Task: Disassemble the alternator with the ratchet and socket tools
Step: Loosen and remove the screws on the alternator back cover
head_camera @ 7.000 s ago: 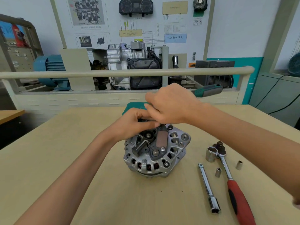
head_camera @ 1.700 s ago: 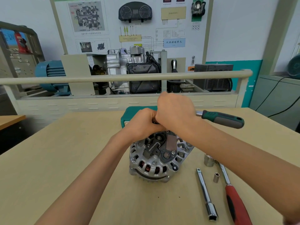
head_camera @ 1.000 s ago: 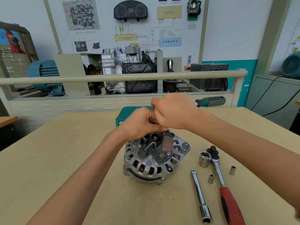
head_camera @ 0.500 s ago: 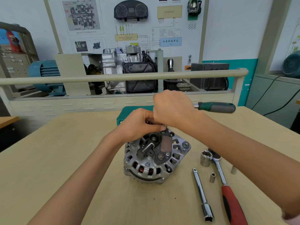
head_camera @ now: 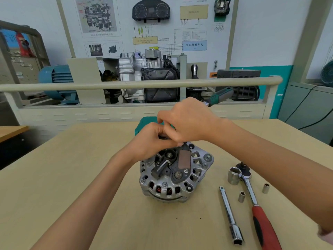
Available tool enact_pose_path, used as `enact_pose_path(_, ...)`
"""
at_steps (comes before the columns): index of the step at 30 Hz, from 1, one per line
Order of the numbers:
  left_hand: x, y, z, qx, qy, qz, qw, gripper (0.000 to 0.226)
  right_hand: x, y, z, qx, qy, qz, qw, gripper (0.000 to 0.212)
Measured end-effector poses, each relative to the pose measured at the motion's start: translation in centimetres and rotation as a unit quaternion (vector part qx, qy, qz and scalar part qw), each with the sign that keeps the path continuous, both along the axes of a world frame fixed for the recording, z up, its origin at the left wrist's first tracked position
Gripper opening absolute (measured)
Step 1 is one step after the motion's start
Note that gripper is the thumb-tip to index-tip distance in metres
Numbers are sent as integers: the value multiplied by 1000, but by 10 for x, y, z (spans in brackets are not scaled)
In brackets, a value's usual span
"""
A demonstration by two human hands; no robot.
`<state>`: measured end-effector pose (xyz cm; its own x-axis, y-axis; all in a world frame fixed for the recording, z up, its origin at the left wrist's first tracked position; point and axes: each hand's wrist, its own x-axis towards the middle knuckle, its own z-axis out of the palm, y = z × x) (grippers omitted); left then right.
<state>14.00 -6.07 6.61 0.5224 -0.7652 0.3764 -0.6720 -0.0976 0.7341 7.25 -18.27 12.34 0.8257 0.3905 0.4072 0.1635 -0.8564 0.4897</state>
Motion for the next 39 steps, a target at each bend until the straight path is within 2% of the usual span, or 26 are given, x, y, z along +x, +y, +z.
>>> enact_pose_path(3, 0, 0, 0, 0, -1, 23, 1000, 17, 1, 8, -5, 49, -32, -50, 997, 21)
enact_pose_path(6, -1, -2, 1, 0, -33, 25, 999, 29, 3, 20, -11, 136, -58, -170, 974, 29)
enact_pose_path(9, -2, -2, 2, 5, -53, 22, 998, 32, 6, 23, -12, 170, -37, -215, 961, 32)
enact_pose_path(11, -3, -1, 1, -1, -44, 1, 999, 27, 5, 20, -10, 164, -33, -203, 965, 27)
enact_pose_path(14, -4, 3, 1, -11, -18, -19, 1000, 21, 2, 12, -6, 123, -38, -121, 984, 11)
enact_pose_path(17, -2, 7, 0, -18, -2, -23, 1000, 21, 3, 2, -3, 73, -25, -47, 996, 23)
enact_pose_path(21, -2, 10, -1, -30, 7, -29, 999, 22, 8, -2, 3, 24, 15, 31, 999, 28)
enact_pose_path(23, -3, 10, 0, -30, 3, -31, 999, 22, 10, 0, 5, -9, 23, 47, 999, 33)
enact_pose_path(27, -3, 9, -1, -34, 7, -33, 999, 23, 8, 7, 7, -52, 25, 44, 997, 61)
enact_pose_path(29, -3, 9, -1, -38, 11, -28, 999, 18, 7, 9, 6, -53, 24, 28, 998, 53)
enact_pose_path(32, -3, 10, -2, -33, 4, -15, 999, 29, 9, 15, 3, 5, 1, -47, 999, 19)
enact_pose_path(35, -1, 6, -2, -22, -15, 6, 1000, 30, 11, 28, -2, 101, -15, -182, 978, 25)
enact_pose_path(39, 1, 1, -3, -19, -18, 23, 999, 24, 14, 32, -5, 117, -9, -216, 969, 25)
